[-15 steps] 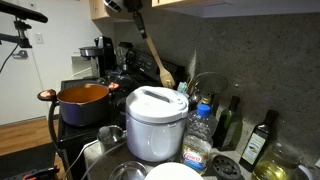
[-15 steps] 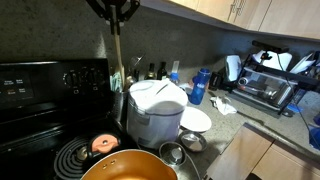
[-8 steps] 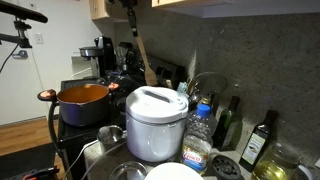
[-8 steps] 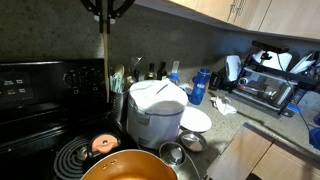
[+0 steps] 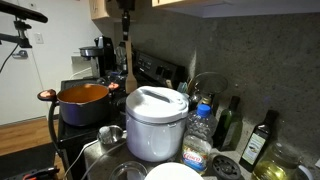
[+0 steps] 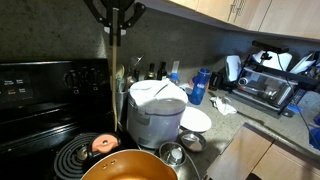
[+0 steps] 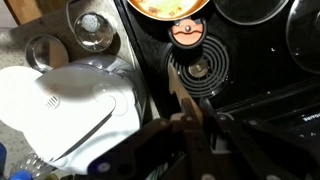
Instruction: Use a wooden spoon to mix in the pot then put the spoon back in the utensil holder
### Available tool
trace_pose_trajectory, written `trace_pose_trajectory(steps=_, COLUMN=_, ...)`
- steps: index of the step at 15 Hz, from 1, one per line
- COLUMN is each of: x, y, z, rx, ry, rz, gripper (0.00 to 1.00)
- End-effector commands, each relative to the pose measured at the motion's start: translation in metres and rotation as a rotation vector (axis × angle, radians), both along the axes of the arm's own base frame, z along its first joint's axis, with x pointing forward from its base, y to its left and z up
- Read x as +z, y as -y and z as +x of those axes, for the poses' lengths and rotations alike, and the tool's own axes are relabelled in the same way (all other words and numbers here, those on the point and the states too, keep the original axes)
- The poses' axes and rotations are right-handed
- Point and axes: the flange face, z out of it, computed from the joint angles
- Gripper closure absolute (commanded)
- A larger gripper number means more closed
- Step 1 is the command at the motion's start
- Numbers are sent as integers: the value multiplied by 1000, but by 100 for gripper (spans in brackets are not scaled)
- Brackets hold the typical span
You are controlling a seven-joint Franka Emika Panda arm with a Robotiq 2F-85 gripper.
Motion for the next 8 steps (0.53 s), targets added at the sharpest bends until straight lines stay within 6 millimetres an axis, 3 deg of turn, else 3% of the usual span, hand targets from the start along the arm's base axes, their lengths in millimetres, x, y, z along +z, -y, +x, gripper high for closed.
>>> trace_pose_trajectory(steps=1, x=-4, y=14, z=4, rx=41, ry=-100, rz=54, gripper=97)
trace_pose_trajectory(steps=8, x=-8, y=32, z=1, rx=79, ry=-206, rz=98, gripper=97)
